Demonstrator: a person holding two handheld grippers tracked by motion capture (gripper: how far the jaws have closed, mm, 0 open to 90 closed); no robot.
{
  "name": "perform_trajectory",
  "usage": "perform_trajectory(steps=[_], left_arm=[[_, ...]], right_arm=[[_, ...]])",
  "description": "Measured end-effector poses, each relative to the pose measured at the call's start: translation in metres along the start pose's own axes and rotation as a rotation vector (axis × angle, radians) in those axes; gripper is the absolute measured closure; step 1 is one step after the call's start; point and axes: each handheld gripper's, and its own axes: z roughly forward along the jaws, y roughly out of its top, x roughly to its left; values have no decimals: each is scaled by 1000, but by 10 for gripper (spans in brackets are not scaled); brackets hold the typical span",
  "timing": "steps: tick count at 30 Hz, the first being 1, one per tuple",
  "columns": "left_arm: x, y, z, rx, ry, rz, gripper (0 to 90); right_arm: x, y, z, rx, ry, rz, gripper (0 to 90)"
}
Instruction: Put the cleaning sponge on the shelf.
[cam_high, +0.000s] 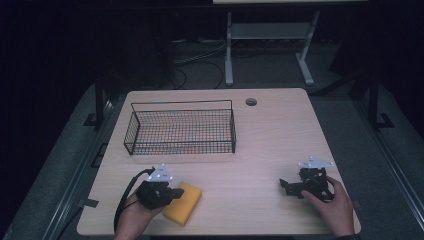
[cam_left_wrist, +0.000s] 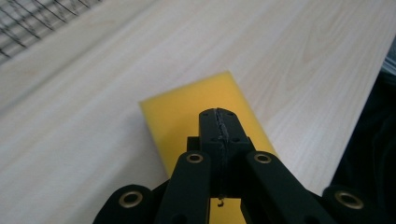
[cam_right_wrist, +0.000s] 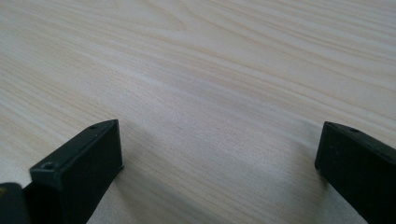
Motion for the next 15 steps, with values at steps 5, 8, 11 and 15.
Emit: perform_trajectory(steps=[5,8,11,15], left_arm=[[-2,-4,8,28,-10,-3,897],[-1,-6,11,39,-14,-11,897],[1,-6,12,38,-14,-16,897],[4,-4,13,42,-7,-10,897]], right_arm=[[0,0,0,-1,0,0,0],[0,0,0,-1,0,1,0],[0,0,0,-1,0,0,0],[0,0,0,0,0,0,0]])
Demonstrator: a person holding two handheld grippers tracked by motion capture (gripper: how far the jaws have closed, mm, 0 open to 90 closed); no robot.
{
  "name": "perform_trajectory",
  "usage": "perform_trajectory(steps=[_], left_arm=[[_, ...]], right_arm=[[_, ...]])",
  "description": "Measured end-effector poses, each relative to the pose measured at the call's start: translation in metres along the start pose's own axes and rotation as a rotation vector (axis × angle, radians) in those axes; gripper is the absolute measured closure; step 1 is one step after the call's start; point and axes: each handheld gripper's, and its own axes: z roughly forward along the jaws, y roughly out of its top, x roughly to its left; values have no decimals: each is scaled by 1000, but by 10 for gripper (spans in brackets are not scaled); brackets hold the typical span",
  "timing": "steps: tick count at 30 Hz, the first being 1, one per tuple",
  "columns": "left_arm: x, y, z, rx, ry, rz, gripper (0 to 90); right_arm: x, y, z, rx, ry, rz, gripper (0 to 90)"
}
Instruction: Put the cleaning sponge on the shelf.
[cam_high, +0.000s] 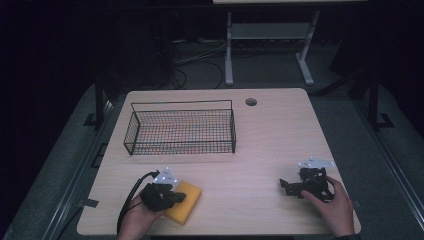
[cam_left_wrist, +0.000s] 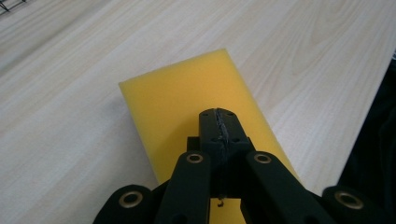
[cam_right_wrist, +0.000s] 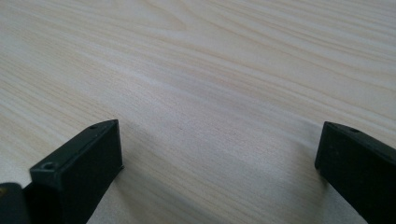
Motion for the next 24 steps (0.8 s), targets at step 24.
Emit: perform_trajectory(steps=[24], left_arm=[[45,12,-6,-11,70,-43,896]], right_arm=[[0,0,0,-2,0,0,0]])
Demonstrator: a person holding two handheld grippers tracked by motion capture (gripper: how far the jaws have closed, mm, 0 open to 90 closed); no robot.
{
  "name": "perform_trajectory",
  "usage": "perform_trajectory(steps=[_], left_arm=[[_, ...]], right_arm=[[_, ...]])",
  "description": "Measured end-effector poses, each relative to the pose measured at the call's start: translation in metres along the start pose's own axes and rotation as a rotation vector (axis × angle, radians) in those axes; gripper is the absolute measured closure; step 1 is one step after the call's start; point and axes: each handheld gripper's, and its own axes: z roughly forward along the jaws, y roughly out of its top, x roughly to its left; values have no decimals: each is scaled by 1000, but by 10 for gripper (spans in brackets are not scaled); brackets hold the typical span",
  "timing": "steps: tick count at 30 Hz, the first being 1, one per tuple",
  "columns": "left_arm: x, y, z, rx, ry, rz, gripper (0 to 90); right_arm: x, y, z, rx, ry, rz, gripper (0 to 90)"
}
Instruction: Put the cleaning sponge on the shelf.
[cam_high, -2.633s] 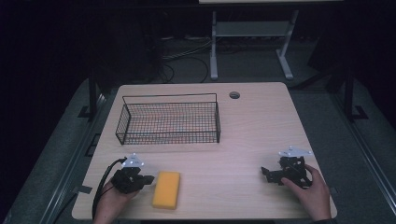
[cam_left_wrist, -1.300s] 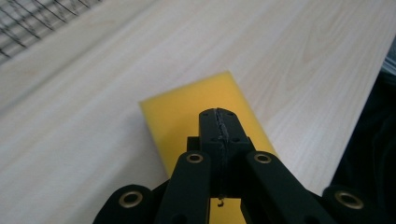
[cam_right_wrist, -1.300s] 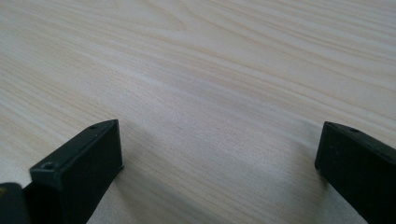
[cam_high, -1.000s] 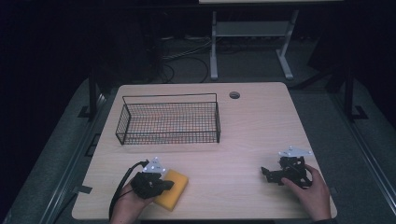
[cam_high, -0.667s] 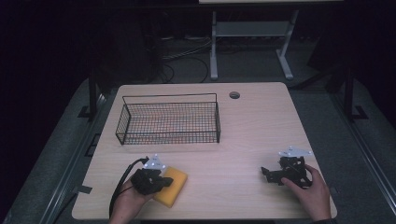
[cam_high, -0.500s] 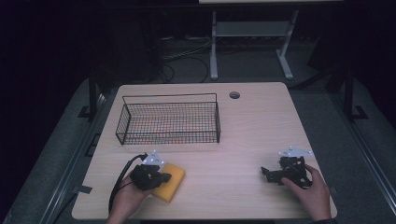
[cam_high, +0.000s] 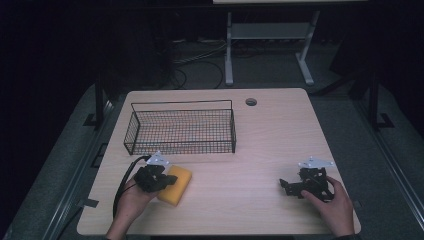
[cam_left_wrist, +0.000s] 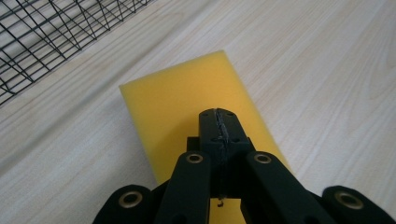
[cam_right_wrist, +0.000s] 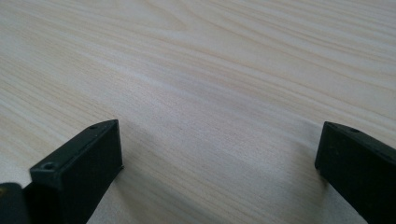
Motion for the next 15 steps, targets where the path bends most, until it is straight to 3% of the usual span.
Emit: perform_trajectory(steps=[4,7,8,10,14,15], left_arm=[[-3,4,-9,-11,1,-17,807],[-4,6,-14,-10,10,-35,713],[-5,7,-15,-11,12,-47,631],[-6,8,-15,-4,17,-57,596],[-8,11,-14,7,41,-62,433],[-8,13,-12,27,39,-67,314]], right_arm=[[0,0,0,1,0,1,0],[0,0,0,1,0,-1,0],[0,0,0,1,0,-1,0],[0,0,0,1,0,-1,0],[0,0,0,1,0,-1,0],[0,0,0,1,0,0,0]])
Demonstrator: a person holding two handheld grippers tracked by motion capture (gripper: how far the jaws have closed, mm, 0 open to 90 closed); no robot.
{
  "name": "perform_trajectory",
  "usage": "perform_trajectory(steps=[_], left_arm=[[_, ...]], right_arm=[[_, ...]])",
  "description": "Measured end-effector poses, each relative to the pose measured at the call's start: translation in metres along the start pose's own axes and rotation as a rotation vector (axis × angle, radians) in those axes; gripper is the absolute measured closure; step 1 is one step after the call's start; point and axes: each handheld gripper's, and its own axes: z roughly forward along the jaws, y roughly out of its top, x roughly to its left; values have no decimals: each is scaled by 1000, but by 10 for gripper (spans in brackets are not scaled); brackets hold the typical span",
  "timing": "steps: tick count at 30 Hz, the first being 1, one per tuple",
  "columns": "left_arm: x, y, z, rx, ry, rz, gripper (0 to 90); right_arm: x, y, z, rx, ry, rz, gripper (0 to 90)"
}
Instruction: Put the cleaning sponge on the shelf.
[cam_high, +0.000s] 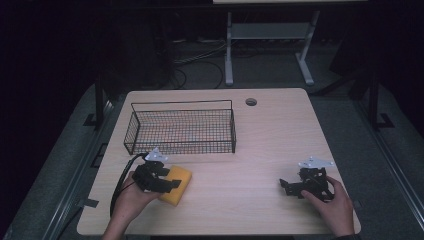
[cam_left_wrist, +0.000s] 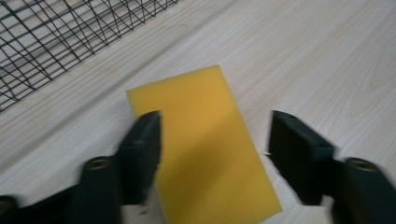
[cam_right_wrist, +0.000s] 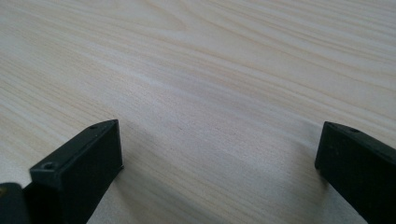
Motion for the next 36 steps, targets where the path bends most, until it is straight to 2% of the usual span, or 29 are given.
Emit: perform_trajectory(steps=[1,2,6,10,13,18,26,36], left_arm=[[0,0,0,0,0,0,260],[-1,1,2,4,10,2,260],[0,3,8,34,46,-18,131],[3,4,13,61,65,-30,126],[3,5,18,76,69,-23,126],[3,6,25,76,87,-27,126],[2,3,38,106,77,-25,126],[0,0,46,135,86,-20,126]], right_arm=[[0,0,0,0,0,0,0],[0,0,0,-1,0,0,0],[0,0,0,0,0,-1,0],[0,0,0,0,0,-1,0],[0,0,0,0,0,0,0],[0,0,0,0,0,-1,0],[0,0,0,0,0,0,0],[0,0,0,0,0,0,0]])
